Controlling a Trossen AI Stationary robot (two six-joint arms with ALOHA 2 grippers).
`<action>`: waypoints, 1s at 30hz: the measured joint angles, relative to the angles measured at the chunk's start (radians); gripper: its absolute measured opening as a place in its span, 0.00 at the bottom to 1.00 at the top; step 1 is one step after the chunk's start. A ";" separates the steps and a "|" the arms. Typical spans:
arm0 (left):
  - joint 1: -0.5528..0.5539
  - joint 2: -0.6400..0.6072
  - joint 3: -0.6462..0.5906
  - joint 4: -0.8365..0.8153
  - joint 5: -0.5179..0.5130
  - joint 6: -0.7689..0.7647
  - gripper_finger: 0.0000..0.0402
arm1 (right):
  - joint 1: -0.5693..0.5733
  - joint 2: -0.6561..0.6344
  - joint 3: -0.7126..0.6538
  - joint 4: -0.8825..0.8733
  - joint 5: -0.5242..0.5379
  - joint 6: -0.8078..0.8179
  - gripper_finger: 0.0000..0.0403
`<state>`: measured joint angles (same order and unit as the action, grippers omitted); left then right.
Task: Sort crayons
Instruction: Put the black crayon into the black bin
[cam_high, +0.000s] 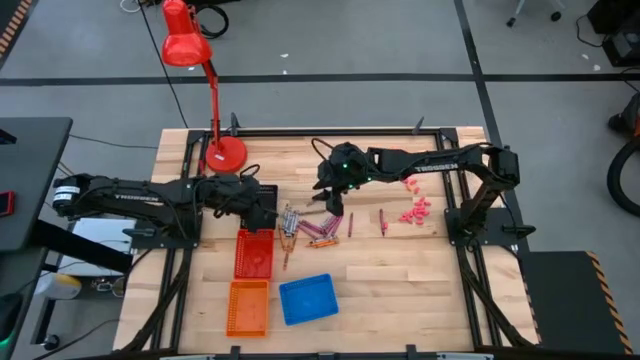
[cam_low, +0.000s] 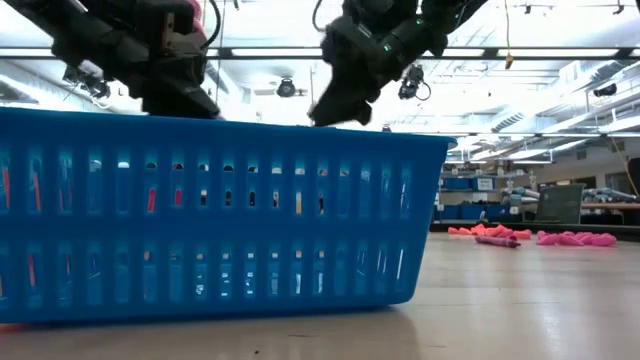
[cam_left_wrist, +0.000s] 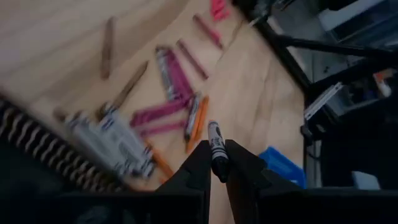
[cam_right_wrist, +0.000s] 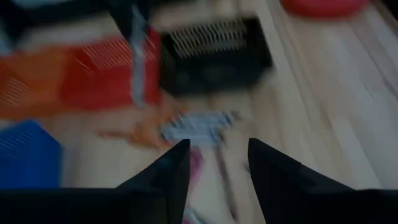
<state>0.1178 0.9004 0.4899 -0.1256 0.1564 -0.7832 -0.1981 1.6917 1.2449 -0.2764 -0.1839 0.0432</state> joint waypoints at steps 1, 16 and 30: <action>0.009 -0.006 0.027 -0.069 0.001 -0.007 0.09 | -0.005 0.000 0.000 -0.040 0.011 -0.001 0.41; 0.238 0.267 0.245 -0.594 0.228 0.015 0.09 | -0.053 0.008 0.000 -0.114 0.007 -0.022 0.41; 0.308 0.614 0.483 -0.842 0.283 0.261 0.12 | -0.034 0.008 0.000 -0.113 -0.001 -0.075 0.41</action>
<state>0.4263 1.5142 0.9733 -0.9678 0.4397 -0.5224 -0.2321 1.6993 1.2446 -0.3893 -0.1848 -0.0318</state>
